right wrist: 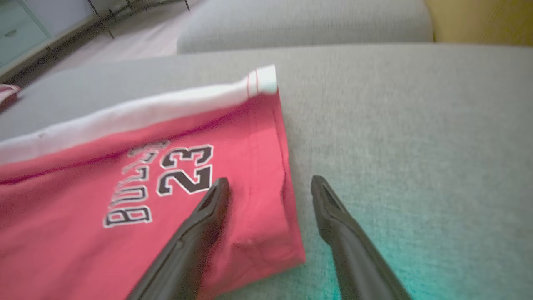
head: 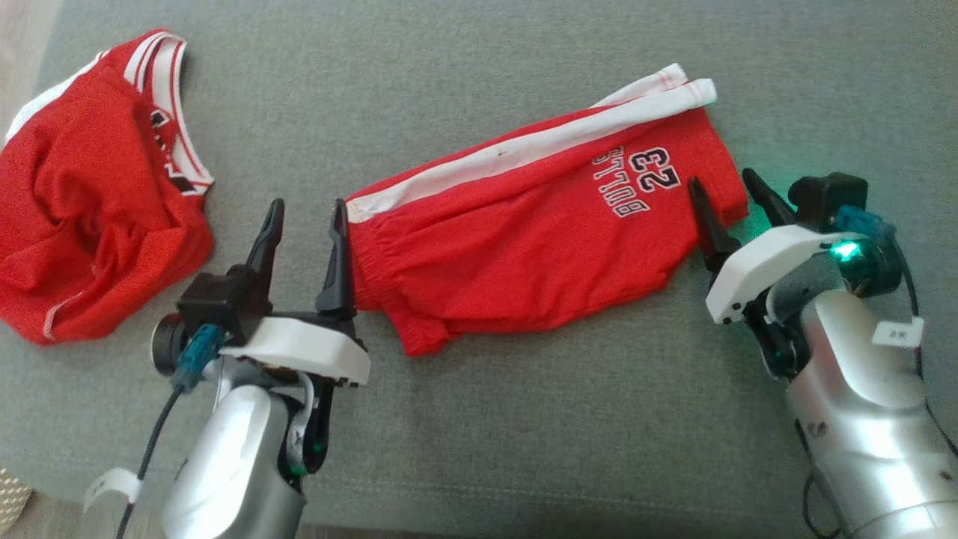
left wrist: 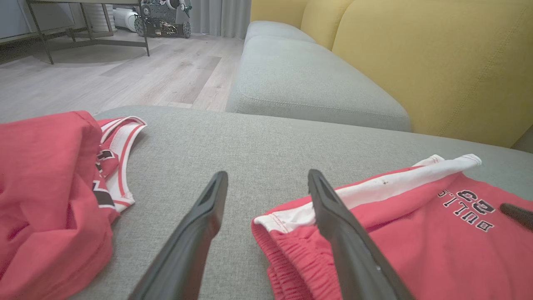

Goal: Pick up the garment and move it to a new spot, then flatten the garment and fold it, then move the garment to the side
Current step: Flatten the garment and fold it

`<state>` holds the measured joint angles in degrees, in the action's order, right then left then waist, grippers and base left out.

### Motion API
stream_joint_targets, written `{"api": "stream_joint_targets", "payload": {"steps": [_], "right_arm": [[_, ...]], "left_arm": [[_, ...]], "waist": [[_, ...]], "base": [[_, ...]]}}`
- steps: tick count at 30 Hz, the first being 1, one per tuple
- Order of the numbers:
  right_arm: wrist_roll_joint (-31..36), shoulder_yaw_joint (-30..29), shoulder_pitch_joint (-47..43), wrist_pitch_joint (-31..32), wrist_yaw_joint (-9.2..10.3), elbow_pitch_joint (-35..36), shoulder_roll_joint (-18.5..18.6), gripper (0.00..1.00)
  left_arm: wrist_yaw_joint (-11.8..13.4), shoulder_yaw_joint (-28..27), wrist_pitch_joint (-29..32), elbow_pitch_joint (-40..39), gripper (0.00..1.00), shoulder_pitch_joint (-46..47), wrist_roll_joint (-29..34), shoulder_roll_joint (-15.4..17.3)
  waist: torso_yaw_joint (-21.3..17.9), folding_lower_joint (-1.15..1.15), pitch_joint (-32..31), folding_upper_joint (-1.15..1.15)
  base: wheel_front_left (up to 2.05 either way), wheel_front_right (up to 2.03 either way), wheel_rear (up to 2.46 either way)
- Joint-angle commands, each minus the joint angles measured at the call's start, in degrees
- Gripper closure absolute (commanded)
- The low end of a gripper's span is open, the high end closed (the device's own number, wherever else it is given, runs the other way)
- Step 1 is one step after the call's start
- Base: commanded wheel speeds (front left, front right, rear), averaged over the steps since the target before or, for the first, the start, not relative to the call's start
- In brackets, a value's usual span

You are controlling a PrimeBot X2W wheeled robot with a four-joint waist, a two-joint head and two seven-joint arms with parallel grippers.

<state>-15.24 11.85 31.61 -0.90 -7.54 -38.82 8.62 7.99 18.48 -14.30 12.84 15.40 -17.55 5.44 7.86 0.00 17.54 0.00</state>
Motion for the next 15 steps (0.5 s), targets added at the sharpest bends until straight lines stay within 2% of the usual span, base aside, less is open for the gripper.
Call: {"api": "stream_joint_targets", "payload": {"steps": [1, 8, 9, 10, 11, 12, 13, 15], "right_arm": [[-0.6, 1.2, 2.5, 1.1, 0.05, -0.9, 0.4, 0.00], [-4.4, 4.3, 4.3, 8.5, 0.05, -5.9, -0.4, 0.00], [-5.2, 5.1, 4.4, 10.0, 0.05, -6.0, -0.4, 0.11], [-5.7, 5.7, 4.5, 10.9, 0.05, -5.7, -0.2, 0.58], [-5.7, 5.7, 4.5, 10.9, 0.05, -5.7, -0.2, 0.58], [-6.8, 6.2, 4.5, 12.1, 0.05, -5.6, -0.2, 0.86], [-7.7, 6.6, 4.6, 13.0, 0.05, -5.2, -0.1, 1.00], [-8.6, 7.2, 4.7, 13.7, 0.05, -4.3, 0.5, 1.00]], "left_arm": [[-0.2, -1.3, -0.7, -1.7, 0.00, 2.5, 0.6, 0.3], [-0.5, -1.7, -0.7, -1.6, 0.00, 2.7, 1.0, -0.4], [-0.5, -1.8, -0.7, -1.6, 0.00, 2.7, 1.0, -0.5], [-0.6, -1.9, -0.7, -1.6, 0.00, 2.7, 1.1, -0.5], [-0.6, -1.9, -0.7, -1.6, 0.00, 2.7, 1.1, -0.5], [-0.6, -1.9, -0.7, -1.6, 0.00, 2.7, 1.2, -0.6], [-0.7, -2.0, -0.7, -1.5, 0.00, 2.7, 1.3, -0.6], [-0.8, -2.2, -0.7, -1.4, 0.00, 2.8, 1.5, -0.6]], "waist": [[1.2, 0.00, 1.0, 0.00], [1.2, 0.00, 1.6, 0.00], [1.1, 0.00, 1.6, 0.00], [0.9, 0.00, 1.7, 0.00], [0.9, 0.00, 1.7, 0.00], [0.7, 0.00, 1.7, 0.00], [0.5, 0.00, 1.8, 0.00], [0.2, 0.00, 1.9, 0.00]], "base": [[0.00, 0.00, 0.00], [0.00, 0.00, 0.00], [0.00, 0.00, 0.00], [0.00, 0.00, 0.00], [0.00, 0.00, 0.00], [0.00, 0.00, 0.00], [0.00, 0.00, 0.00], [0.00, 0.00, 0.00]]}}
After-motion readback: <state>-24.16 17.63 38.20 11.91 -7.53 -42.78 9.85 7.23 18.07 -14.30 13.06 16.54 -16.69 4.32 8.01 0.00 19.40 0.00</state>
